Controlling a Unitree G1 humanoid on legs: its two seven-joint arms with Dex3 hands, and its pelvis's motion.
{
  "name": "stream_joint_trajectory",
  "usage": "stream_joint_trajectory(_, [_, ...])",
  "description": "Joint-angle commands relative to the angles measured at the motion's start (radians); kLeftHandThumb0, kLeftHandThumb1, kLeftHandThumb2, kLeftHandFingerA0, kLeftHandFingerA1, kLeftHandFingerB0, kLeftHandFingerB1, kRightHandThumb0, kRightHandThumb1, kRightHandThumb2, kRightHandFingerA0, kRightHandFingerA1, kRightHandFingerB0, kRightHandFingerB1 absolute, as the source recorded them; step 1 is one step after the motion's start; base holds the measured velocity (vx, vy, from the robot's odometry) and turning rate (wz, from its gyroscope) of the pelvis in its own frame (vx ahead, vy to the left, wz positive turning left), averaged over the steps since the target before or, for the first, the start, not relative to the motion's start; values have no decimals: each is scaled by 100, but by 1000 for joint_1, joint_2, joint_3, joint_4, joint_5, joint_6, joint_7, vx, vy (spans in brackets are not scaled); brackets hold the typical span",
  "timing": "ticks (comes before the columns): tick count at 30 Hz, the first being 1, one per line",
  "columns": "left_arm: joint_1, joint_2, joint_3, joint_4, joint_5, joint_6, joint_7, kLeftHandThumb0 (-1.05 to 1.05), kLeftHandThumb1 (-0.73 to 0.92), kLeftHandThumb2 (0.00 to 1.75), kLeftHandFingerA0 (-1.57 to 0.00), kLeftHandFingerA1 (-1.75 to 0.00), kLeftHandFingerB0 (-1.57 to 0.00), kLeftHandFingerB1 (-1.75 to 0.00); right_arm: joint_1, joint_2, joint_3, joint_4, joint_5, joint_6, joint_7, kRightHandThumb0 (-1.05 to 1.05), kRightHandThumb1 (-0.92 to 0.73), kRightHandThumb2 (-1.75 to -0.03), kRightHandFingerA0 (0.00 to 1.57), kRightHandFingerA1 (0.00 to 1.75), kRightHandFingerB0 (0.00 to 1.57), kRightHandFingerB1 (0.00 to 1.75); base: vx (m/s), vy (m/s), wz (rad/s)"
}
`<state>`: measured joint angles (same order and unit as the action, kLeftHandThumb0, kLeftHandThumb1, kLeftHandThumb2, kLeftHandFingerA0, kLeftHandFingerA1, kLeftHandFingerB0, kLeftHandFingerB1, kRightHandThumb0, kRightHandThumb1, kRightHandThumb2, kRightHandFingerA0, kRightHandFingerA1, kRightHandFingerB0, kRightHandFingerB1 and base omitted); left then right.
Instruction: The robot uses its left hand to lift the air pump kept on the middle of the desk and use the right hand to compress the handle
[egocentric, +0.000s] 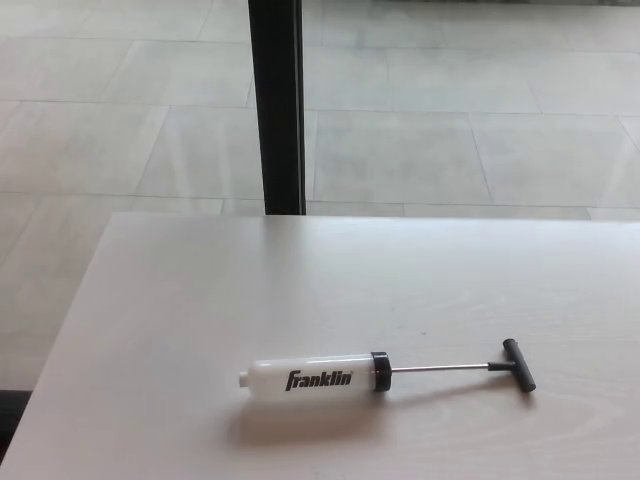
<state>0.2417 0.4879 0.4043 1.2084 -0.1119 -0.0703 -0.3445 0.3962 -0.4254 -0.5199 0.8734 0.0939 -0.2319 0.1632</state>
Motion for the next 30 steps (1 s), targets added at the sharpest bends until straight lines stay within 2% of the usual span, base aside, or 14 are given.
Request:
stream_joint_trajectory(1, [-19, 53, -7, 28, -15, -5, -75, -60, 63, 59, -17, -43, -19, -31, 22, -14, -44, -41, 80, -84, 62, -59, -51, -84, 28, 57, 15, 43, 0, 0, 0])
stream_joint_trajectory(3, [-25, 60, -4, 32, -15, -4, -64, -60, 64, 60, -17, -40, -20, -31, 39, -3, -46, -78, 83, -78, 63, -60, -51, -85, 29, 60, 15, 43, 0, 0, 0])
stream_joint_trajectory(4, [-22, 64, -5, 29, -15, -2, -66, -61, 64, 60, -17, -39, -18, -31, 42, 0, -45, -86, 82, -76, 60, -54, -66, -60, 34, 55, 23, 31, 0, 0, 0])
stream_joint_trajectory(5, [-19, 66, -11, 20, -10, 12, -57, -61, 65, 60, -18, -38, -16, -30, 25, -7, -46, -56, 81, -69, 56, -56, -52, -82, 27, 54, 16, 42, 0, 0, 0])
stream_joint_trajectory(15, [-13, 52, 69, 19, -102, 11, -116, -61, 62, 59, -24, -38, -22, -31, -14, -30, -54, 43, 98, -101, 52, -59, -53, -84, 23, 53, 15, 42, 0, 0, 0])
stream_joint_trajectory(16, [-20, 46, 91, 16, -121, 23, -113, -66, 48, 79, -20, -47, -16, -42, -12, -31, -56, 26, 101, -93, 49, -59, -53, -83, 23, 53, 15, 42, 0, 0, 0])
stream_joint_trajectory(17, [-34, 45, 109, 16, -129, 32, -113, -60, 63, 59, -25, -37, -22, -31, -14, -31, -59, 28, 106, -100, 54, -53, -69, -62, 29, 48, 20, 30, 0, 0, 0])
stream_joint_trajectory(18, [-40, 46, 114, 6, -130, 33, -105, -61, 62, 59, -29, -37, -26, -31, -15, -32, -62, 36, 108, -104, 53, -60, -53, -85, 27, 56, 14, 42, 0, 0, 0])
stream_joint_trajectory(21, [-59, 48, 138, -30, -145, 20, -109, -58, 63, 59, -28, -39, -27, -31, -22, -35, -62, 51, 110, -109, 51, -55, -68, -61, 30, 47, 21, 30, 0, 0, 0])
stream_joint_trajectory(22, [-66, 60, 108, -71, -105, -23, -82, -63, 65, 61, -20, -34, -18, -28, -14, -31, -63, 37, 113, -104, 52, -61, -52, -85, 24, 54, 13, 42, 0, 0, 0])
stream_joint_trajectory(25, [-82, 95, 26, -167, -6, -41, -4, -75, 65, 60, -14, -29, -14, -26, -16, -35, -63, 40, 115, -104, 49, -59, -53, -84, 25, 54, 13, 42, 0, 0, 0])
stream_joint_trajectory(28, [-138, 181, -18, -420, 70, 13, 78, -80, 50, 86, -9, -46, -7, -40, -17, -29, -71, 42, 130, -106, 57, -55, -67, -61, 30, 49, 21, 30, 0, 0, 0])
stream_joint_trajectory(29, [-140, 191, -26, -449, 83, 22, 84, -39, 32, 94, -2, -52, 0, -49, -19, -29, -73, 42, 132, -105, 57, -58, -52, -83, 26, 55, 14, 42, 0, 0, 0])
stream_joint_trajectory(30, [-159, 207, -37, -490, 103, 26, 97, -38, 31, 93, -2, -51, 0, -48, -24, -30, -75, 46, 134, -103, 54, -58, -53, -83, 25, 54, 14, 42, 0, 0, 0])
